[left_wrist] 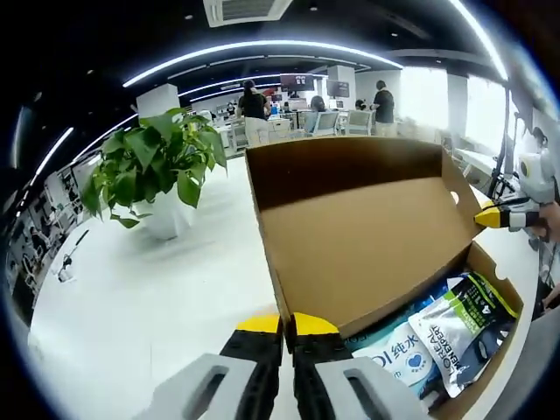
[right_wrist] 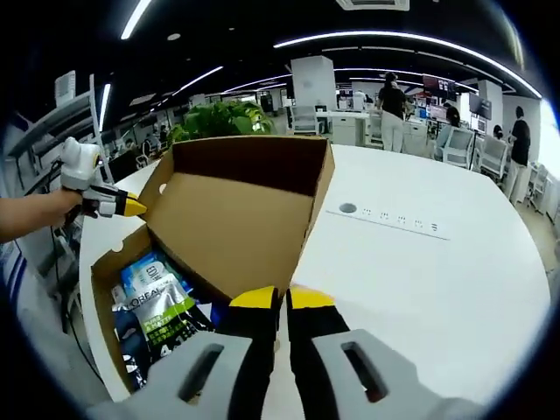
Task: Operate the shoe box by opening the lid, removing the specified soft item, and placing it in the target area until the item is outside and the box remains undamaged.
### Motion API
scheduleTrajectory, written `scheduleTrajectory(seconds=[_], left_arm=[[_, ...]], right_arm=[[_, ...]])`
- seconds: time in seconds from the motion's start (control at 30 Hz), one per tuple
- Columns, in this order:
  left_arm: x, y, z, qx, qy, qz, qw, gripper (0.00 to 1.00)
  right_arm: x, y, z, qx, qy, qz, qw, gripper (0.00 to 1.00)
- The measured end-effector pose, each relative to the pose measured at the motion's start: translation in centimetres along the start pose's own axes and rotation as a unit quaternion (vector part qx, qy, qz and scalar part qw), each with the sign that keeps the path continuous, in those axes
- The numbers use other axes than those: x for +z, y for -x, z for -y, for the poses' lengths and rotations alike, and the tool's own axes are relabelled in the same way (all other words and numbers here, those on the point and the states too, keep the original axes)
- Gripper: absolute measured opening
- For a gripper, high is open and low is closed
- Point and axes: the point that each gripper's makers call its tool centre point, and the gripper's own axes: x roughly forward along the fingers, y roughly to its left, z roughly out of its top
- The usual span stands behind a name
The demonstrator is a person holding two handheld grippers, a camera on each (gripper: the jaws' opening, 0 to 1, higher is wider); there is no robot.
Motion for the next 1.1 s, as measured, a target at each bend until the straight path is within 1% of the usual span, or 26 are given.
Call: scheduleTrajectory(seconds=[0.57, 1.1], left_arm=[[0.3, -0.7, 0.1, -0.002, 0.003, -0.006, 1.0000, 0.02], [0.2, -1.8, -0.2, -0.002, 0.031, -0.017, 0.9994, 0.03]], right_arm=[[-0.1, -0.9, 0.6, 0.001, 0.011, -0.011, 0.9999, 0.02], [-0.5, -1.7, 0.9, 0.005, 0.028, -0.022, 0.9993, 0.04]])
